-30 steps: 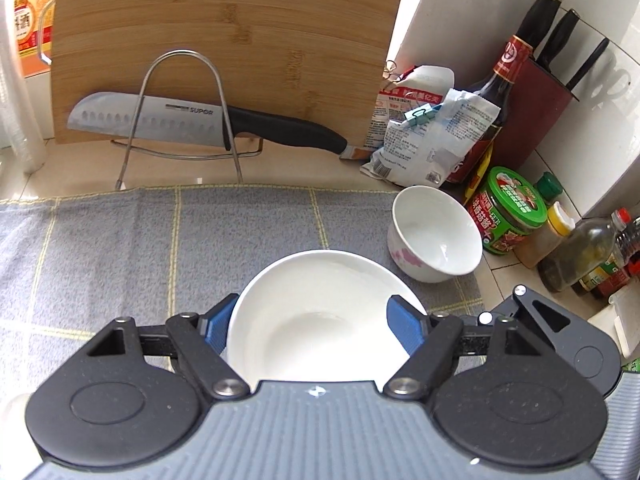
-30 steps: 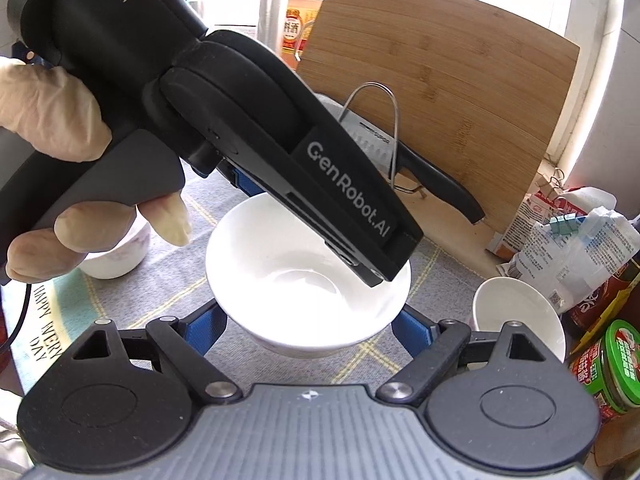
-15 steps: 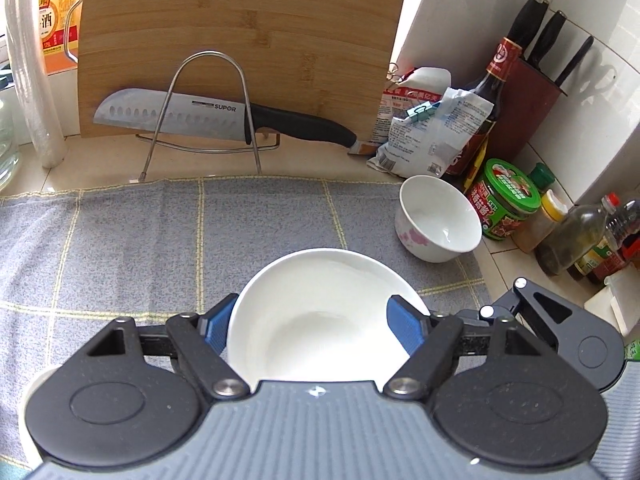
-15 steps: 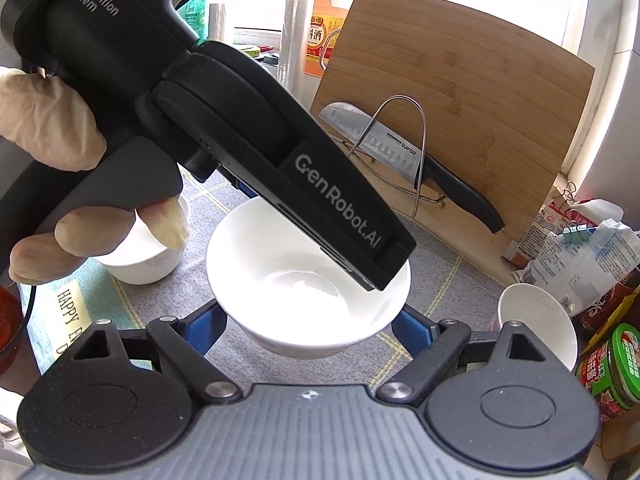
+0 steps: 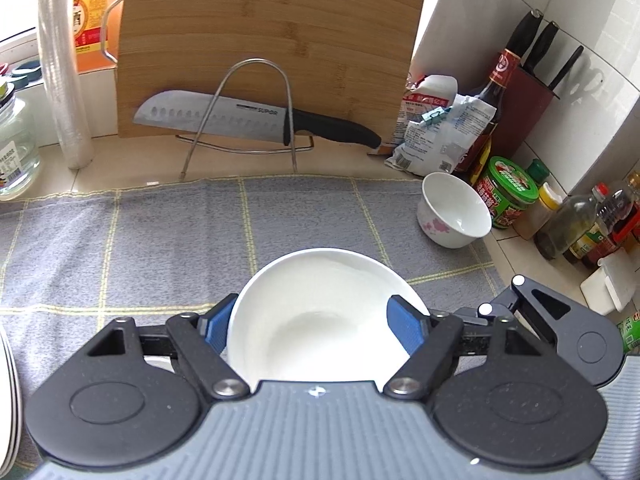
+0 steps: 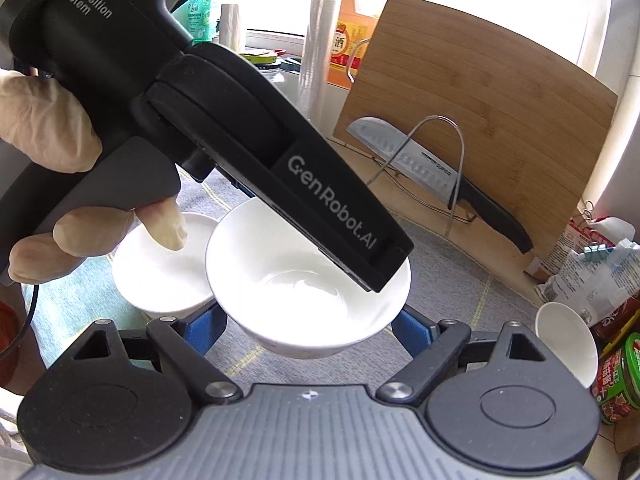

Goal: Organize plates and bowls
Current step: 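Carry the flower bowl with both grippers over the plain white bowl, then lower the flower bowl into the plain white bowl and open both grippers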

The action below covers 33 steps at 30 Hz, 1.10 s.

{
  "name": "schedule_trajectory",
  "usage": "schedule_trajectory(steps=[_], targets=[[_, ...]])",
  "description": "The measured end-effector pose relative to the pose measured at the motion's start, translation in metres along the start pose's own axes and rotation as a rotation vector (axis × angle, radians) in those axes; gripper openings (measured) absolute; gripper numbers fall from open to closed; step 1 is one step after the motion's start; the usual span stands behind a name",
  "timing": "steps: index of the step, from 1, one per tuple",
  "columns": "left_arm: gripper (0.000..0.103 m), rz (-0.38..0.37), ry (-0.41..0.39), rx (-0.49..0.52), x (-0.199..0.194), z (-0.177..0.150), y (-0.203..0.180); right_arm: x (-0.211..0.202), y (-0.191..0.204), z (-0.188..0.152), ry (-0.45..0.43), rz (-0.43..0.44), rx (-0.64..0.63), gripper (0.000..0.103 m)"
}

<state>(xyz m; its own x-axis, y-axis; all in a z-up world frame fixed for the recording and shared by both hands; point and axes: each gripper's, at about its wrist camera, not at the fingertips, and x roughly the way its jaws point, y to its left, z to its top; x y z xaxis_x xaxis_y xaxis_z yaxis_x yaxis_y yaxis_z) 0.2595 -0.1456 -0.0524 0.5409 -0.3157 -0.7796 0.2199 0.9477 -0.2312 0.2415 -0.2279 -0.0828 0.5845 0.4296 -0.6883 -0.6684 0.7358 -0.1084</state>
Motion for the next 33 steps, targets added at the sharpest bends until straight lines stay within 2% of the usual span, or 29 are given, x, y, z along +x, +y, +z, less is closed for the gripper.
schedule_trajectory(steps=[18,33], targets=[[0.078,0.056,-0.024,-0.064,-0.035,-0.022,0.065,0.023,0.058,0.035,-0.002,0.073,-0.062,0.092],[0.078,0.034,0.007,-0.082,-0.032,-0.043,0.094,0.044,0.083,0.033,0.042,0.108,-0.051,0.092]])
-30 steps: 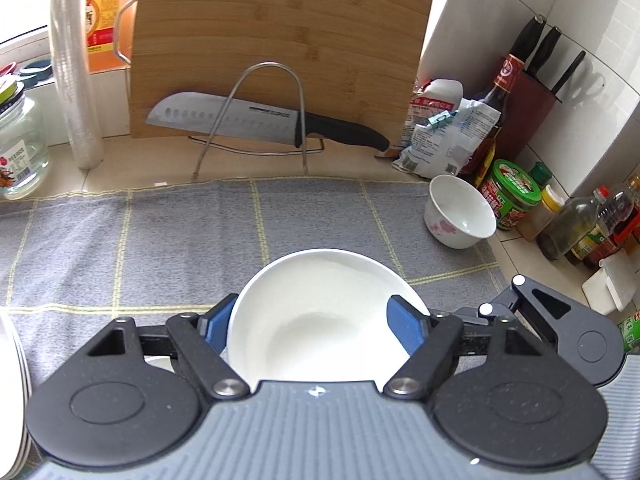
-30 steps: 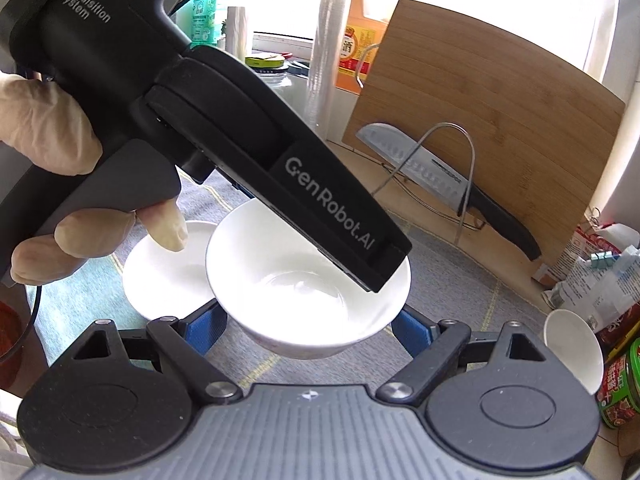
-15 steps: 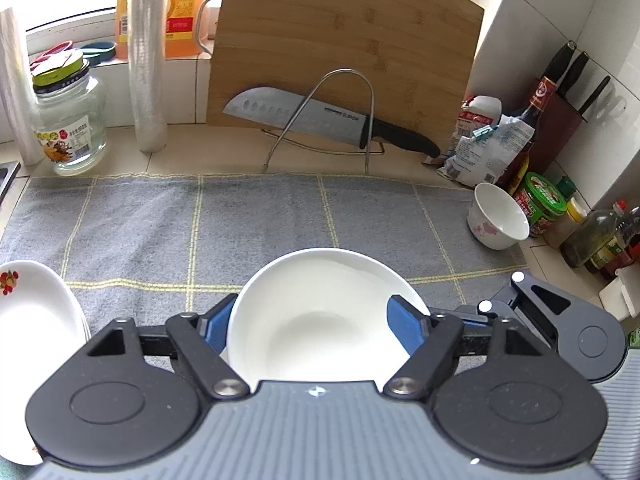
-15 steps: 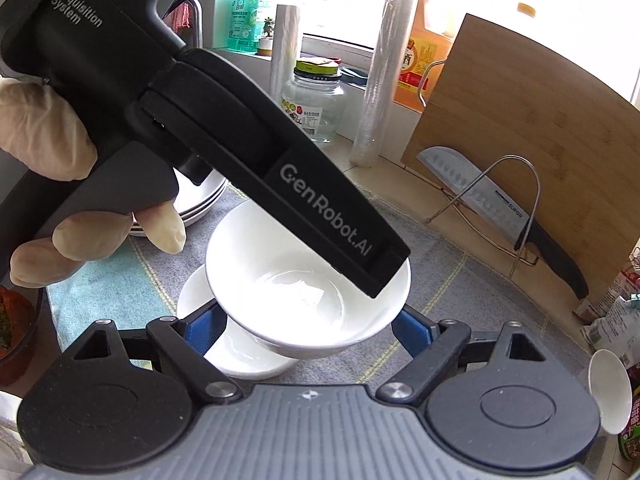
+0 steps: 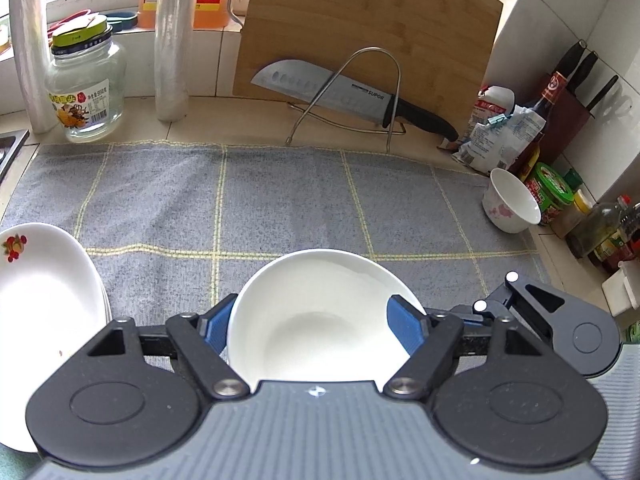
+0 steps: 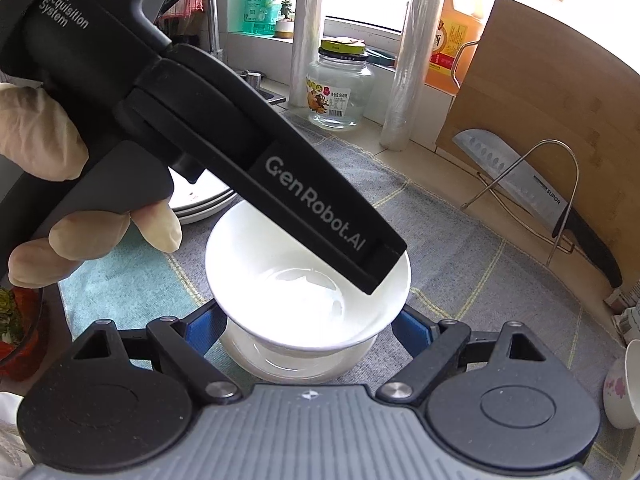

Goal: Organize plates and bowls
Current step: 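Lower the flower bowl into the plain white bowl and open both grippers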

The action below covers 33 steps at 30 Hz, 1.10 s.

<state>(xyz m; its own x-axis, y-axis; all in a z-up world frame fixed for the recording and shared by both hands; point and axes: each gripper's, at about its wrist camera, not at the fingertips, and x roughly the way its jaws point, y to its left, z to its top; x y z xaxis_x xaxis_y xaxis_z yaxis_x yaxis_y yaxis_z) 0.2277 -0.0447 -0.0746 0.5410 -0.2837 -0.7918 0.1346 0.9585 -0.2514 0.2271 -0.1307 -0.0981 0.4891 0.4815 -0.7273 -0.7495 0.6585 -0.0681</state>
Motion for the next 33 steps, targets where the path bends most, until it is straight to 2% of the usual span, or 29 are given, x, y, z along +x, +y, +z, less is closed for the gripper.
schedule_trajectory(steps=[17,33], targets=[[0.078,-0.015,0.013,0.052,0.0104,-0.0078,0.0032,0.0095,0.0073,-0.0063,0.030,-0.029,0.000,0.092],[0.079,-0.005,0.003,0.074,0.0106,-0.0092,0.0007,0.0118,0.0050,-0.0071,0.038,-0.007,0.034,0.092]])
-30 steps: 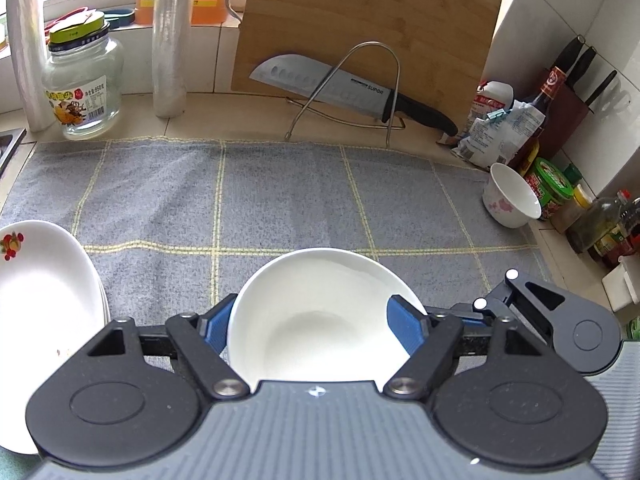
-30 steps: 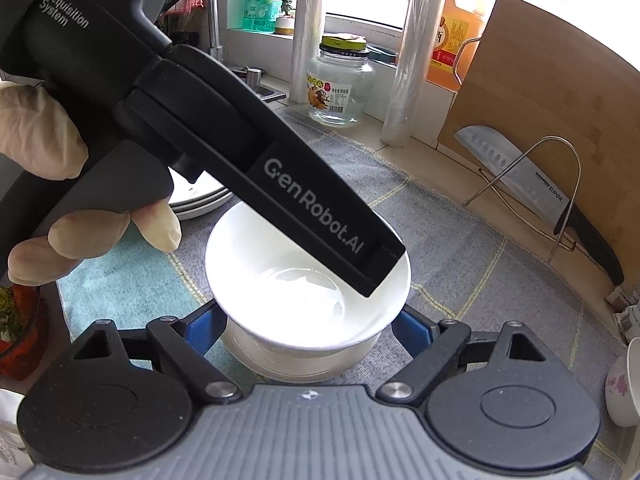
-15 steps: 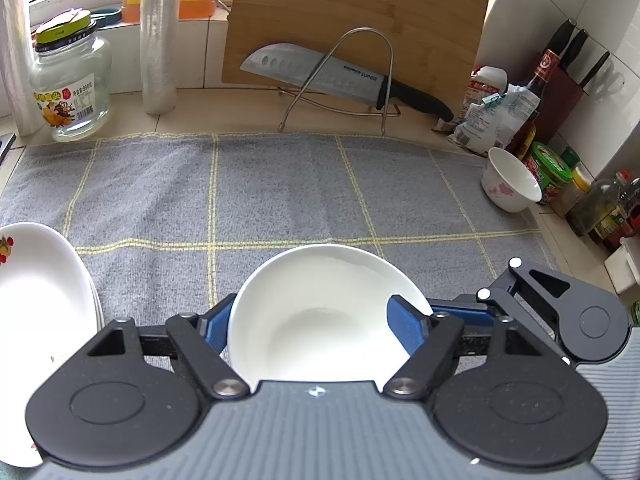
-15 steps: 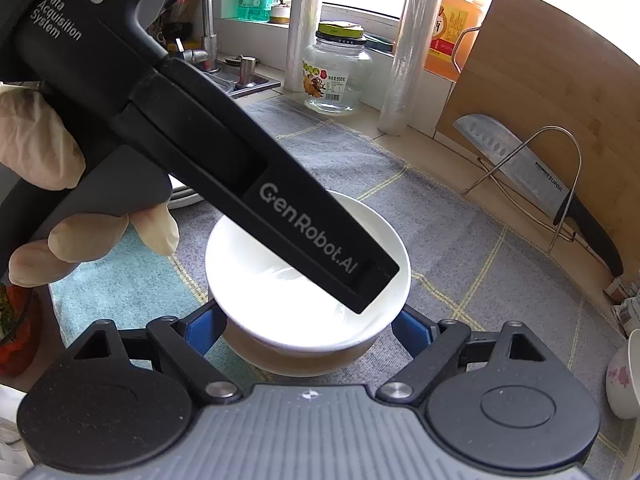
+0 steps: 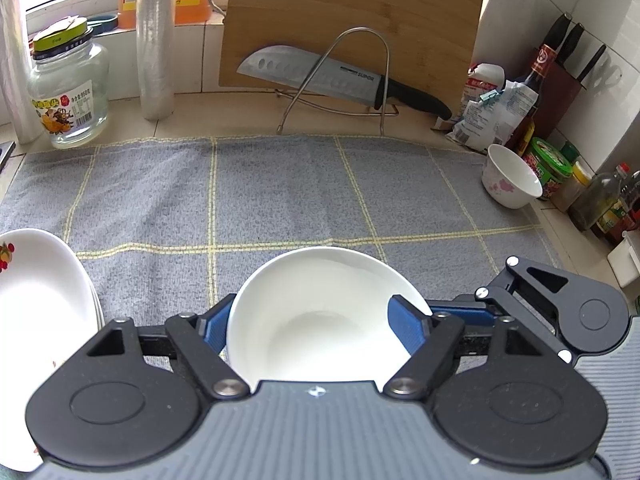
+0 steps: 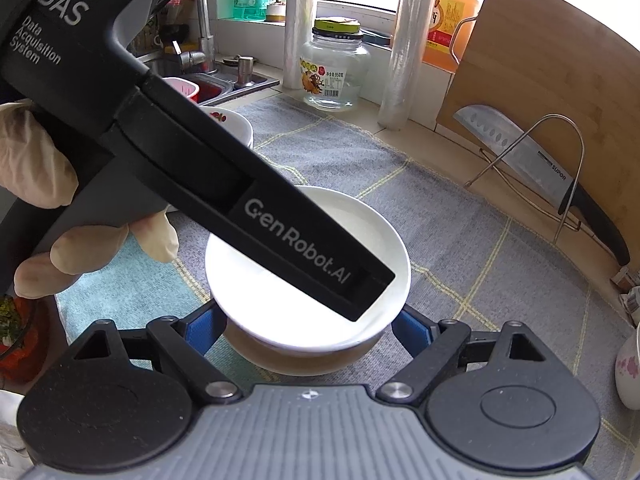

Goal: Organize plates and bowls
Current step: 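Lower the flower bowl into the plain white bowl and open both grippers, then move both grippers toward the last flower bowl near the green jar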

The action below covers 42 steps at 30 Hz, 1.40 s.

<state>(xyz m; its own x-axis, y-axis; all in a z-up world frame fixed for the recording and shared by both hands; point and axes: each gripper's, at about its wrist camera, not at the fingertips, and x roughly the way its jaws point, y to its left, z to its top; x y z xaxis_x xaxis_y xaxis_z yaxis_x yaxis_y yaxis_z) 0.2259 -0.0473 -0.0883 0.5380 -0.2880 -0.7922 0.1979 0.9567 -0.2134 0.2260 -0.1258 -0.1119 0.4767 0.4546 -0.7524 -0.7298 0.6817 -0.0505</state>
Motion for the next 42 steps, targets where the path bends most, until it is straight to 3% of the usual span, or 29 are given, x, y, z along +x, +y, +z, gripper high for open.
schedule_trajectory(steps=[18,20,21,27,34,42], targets=[[0.080,0.000,0.005,-0.013,0.003,0.000,0.004,0.000,-0.002,-0.003,0.004,0.030,0.017,0.092],[0.080,-0.003,-0.003,-0.010,0.002,0.000,0.005,-0.002,-0.001,-0.003,-0.010,0.019,0.008,0.103],[0.081,0.000,-0.010,-0.010,0.001,0.000,0.005,-0.004,-0.001,-0.003,-0.027,0.006,0.001,0.103],[0.091,0.046,-0.060,0.012,-0.011,0.003,0.005,-0.012,-0.002,-0.002,-0.047,0.003,-0.008,0.103],[0.091,0.098,-0.098,0.016,-0.024,0.003,0.008,-0.025,-0.011,-0.002,-0.087,-0.018,0.043,0.103],[0.091,0.116,-0.115,0.018,-0.032,-0.003,0.004,-0.021,-0.021,-0.009,-0.075,-0.048,0.085,0.103]])
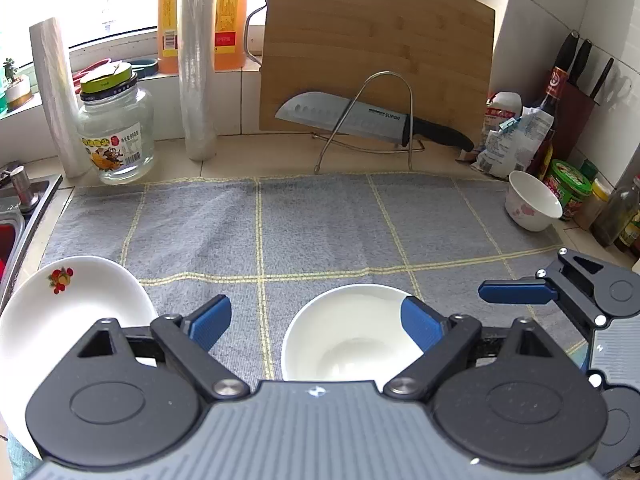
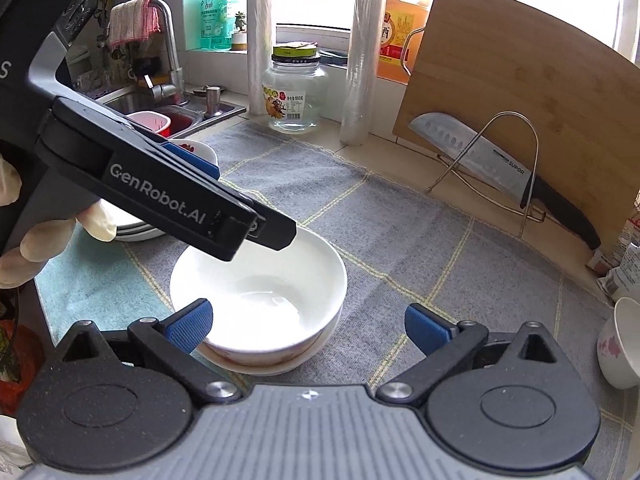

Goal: Organize plates and bowls
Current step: 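Move both grippers toward the last flower bowl near the green jar, then close the left gripper on the last flower bowl rim while the right gripper grips its opposite rim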

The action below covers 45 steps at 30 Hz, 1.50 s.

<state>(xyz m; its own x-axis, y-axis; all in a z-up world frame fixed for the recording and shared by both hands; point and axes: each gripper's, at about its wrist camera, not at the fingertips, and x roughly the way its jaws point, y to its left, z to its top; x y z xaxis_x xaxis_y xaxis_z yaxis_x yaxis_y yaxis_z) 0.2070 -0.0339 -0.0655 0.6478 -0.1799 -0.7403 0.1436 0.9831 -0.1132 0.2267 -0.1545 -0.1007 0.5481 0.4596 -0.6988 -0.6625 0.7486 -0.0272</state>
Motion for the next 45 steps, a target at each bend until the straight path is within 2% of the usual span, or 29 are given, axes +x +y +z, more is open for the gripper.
schedule_trajectory(steps=[6,12,16,19,21,29,32,35,39,42,45], targets=[[0.092,0.010,-0.025,0.022,-0.008,0.001,-0.006,0.000,-0.004,-0.004,0.005,-0.007,0.030,0.103],[0.092,0.001,-0.048,0.067,-0.013,0.009,-0.019,-0.020,-0.025,-0.010,-0.021,-0.088,0.070,0.103],[0.092,-0.015,-0.057,0.115,-0.010,0.018,-0.047,-0.036,-0.059,-0.025,-0.014,-0.159,0.098,0.103],[0.092,-0.053,-0.063,0.122,-0.004,0.025,-0.075,-0.049,-0.092,-0.041,-0.007,-0.190,0.104,0.103],[0.093,-0.059,-0.075,0.121,0.002,0.029,-0.097,-0.056,-0.116,-0.051,-0.006,-0.199,0.104,0.103],[0.095,-0.084,-0.042,0.081,0.045,0.039,-0.185,-0.074,-0.216,-0.097,-0.005,-0.213,0.112,0.103],[0.095,-0.089,0.000,0.099,0.060,0.041,-0.211,-0.074,-0.241,-0.110,0.005,-0.227,0.114,0.103],[0.095,-0.103,0.026,0.137,0.073,0.043,-0.228,-0.074,-0.261,-0.120,0.007,-0.227,0.103,0.103],[0.095,-0.147,0.022,0.195,0.089,0.048,-0.242,-0.069,-0.284,-0.126,0.011,-0.252,0.085,0.103],[0.095,-0.155,0.022,0.271,0.101,0.051,-0.250,-0.068,-0.301,-0.126,0.014,-0.266,0.095,0.103],[0.095,-0.149,0.037,0.319,0.118,0.056,-0.257,-0.072,-0.317,-0.122,0.004,-0.242,0.120,0.103]])
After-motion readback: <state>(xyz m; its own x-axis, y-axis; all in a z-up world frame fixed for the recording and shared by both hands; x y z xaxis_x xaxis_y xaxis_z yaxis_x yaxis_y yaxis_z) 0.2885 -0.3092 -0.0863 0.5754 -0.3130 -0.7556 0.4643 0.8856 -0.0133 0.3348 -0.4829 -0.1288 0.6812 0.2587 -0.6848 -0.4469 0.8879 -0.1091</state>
